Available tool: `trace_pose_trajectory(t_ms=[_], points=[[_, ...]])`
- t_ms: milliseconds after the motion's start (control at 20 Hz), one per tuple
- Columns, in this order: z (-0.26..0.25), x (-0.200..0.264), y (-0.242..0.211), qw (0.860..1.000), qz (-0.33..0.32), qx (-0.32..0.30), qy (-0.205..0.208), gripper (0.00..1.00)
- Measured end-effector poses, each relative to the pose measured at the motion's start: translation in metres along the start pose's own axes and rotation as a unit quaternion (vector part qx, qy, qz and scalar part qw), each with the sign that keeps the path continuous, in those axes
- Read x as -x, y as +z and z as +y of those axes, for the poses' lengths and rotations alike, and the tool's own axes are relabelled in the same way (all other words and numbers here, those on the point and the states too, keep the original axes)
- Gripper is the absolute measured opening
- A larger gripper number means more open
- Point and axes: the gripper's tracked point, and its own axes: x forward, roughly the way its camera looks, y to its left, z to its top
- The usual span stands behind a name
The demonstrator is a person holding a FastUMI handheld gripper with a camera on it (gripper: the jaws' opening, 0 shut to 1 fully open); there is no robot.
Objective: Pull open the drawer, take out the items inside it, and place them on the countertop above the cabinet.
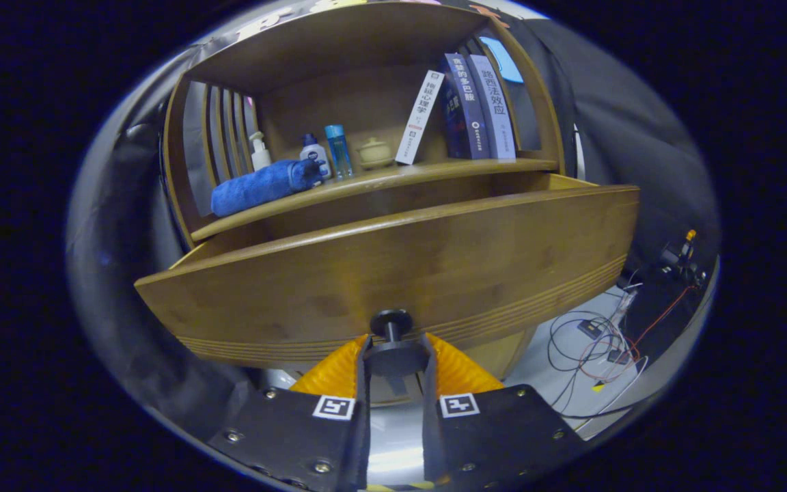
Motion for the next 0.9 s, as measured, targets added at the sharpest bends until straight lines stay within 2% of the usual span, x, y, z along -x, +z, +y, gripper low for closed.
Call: trace_pose_trajectory(t_ms=[700,900], points=[[-0.0007,0.0075,-0.0036,1.000,-0.008,-0.018,0.023,0.32],[0.0004,0.0072,-0.0027,0.999,-0.006,-0.020,0.028,0.38]])
